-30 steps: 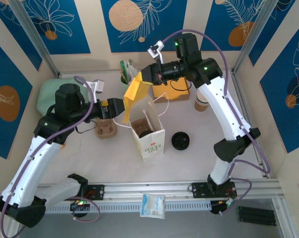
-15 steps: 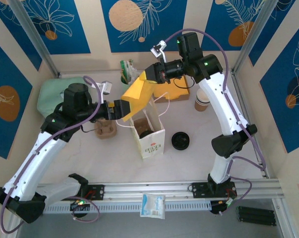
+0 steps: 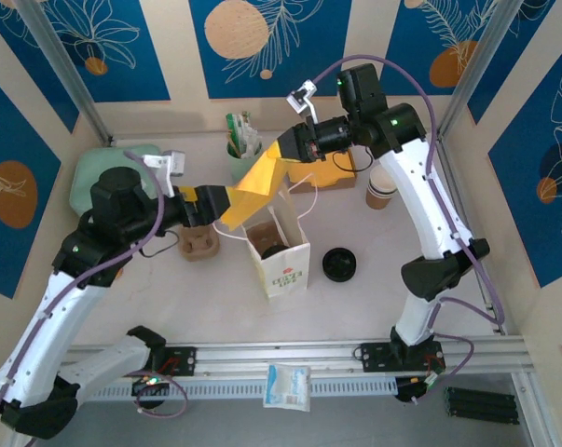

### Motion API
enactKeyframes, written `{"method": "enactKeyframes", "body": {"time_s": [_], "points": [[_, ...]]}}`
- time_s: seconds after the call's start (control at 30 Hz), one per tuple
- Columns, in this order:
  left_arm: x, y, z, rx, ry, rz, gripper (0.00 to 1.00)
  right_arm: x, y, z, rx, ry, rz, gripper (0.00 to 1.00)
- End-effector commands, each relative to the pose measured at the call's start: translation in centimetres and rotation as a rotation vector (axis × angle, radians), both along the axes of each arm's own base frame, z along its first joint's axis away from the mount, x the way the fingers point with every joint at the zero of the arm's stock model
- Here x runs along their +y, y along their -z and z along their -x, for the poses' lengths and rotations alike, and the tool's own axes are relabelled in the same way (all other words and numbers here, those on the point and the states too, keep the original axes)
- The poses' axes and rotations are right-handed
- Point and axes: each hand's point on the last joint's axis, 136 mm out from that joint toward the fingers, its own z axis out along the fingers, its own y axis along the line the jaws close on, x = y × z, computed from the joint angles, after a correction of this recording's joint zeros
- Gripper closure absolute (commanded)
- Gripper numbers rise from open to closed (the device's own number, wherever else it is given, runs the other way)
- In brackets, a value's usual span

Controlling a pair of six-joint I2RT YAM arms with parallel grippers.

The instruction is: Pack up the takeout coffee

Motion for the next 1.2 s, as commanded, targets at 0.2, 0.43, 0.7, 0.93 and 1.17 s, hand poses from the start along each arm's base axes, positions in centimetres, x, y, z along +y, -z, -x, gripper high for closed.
{"method": "enactKeyframes", "body": {"time_s": [0.2,0.43,0.7,0.93,1.17], "points": [[-2.9,0.1,0.0,0.046,0.141,0.077,0.01,-2.1,-0.8,1.2,-0.019,-0.007,-0.037,1.00],[-4.9,0.8,0.4,0.079,0.234,0.103,0.01,-2.3,-0.3,0.8,-0.007,0.001,-0.034,1.00],[-7.8,1.6,2.4,0.109,0.373,0.114,0.01,-2.4,-0.3,0.6,-0.006,0.007,-0.036,1.00],[-9.1,0.7,4.3,0.073,0.466,0.132,0.01,-2.4,-0.8,0.6,-0.011,0.007,-0.039,1.00],[-8.5,0.0,4.7,0.036,0.451,0.130,0.01,-2.5,-0.5,0.7,-0.014,0.010,-0.029,1.00]]}}
